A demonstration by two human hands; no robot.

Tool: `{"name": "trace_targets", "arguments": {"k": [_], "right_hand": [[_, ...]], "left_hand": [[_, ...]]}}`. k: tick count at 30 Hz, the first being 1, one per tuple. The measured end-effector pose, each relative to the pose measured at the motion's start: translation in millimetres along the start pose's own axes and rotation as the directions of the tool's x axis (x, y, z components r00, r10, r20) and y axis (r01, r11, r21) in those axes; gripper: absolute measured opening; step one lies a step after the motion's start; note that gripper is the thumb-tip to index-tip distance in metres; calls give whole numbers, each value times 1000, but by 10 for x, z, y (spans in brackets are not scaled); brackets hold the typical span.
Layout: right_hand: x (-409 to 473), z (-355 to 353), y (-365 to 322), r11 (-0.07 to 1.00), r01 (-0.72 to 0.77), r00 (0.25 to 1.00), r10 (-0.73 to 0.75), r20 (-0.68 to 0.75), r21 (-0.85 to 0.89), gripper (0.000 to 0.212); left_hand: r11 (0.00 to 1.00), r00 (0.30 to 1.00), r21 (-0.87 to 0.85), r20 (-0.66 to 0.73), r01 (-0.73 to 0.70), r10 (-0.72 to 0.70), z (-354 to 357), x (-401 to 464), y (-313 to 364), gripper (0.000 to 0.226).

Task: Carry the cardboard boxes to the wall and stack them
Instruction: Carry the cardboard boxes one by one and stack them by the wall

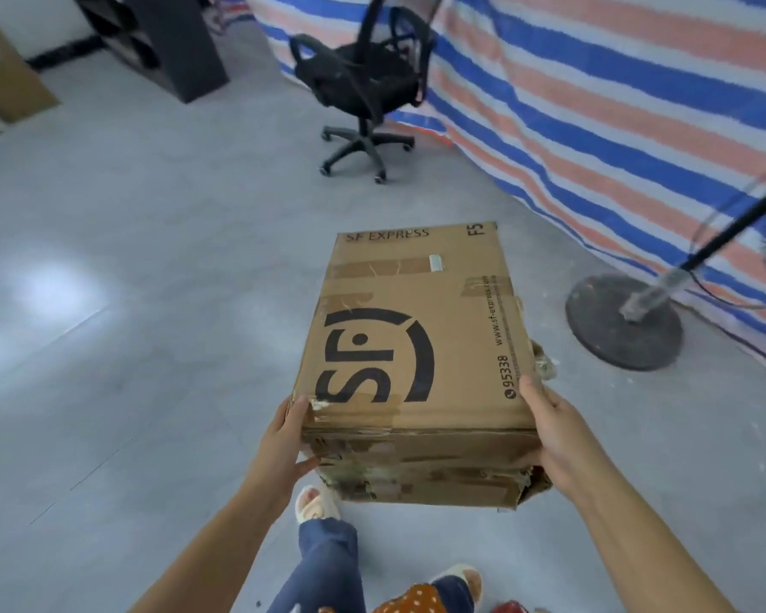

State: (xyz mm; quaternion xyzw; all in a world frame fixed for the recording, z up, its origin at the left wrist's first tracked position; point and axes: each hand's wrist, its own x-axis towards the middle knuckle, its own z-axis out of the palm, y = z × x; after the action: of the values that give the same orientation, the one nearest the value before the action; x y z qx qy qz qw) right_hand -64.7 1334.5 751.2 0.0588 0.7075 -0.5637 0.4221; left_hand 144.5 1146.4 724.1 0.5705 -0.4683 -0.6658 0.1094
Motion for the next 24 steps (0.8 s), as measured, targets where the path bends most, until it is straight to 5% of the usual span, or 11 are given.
{"name": "trace_targets", "arguments": {"k": [13, 24], "right_hand": [[711, 2496, -787, 990, 8, 987, 15, 163, -144, 24], [1678, 3587, -1899, 969, 48, 970, 12, 244, -241, 40]], "left_hand": [[996, 989, -89, -147, 18, -31, -1918, 1154, 1053, 33], [981, 976, -196, -211, 8, -50, -2234, 2195, 1992, 34]]}}
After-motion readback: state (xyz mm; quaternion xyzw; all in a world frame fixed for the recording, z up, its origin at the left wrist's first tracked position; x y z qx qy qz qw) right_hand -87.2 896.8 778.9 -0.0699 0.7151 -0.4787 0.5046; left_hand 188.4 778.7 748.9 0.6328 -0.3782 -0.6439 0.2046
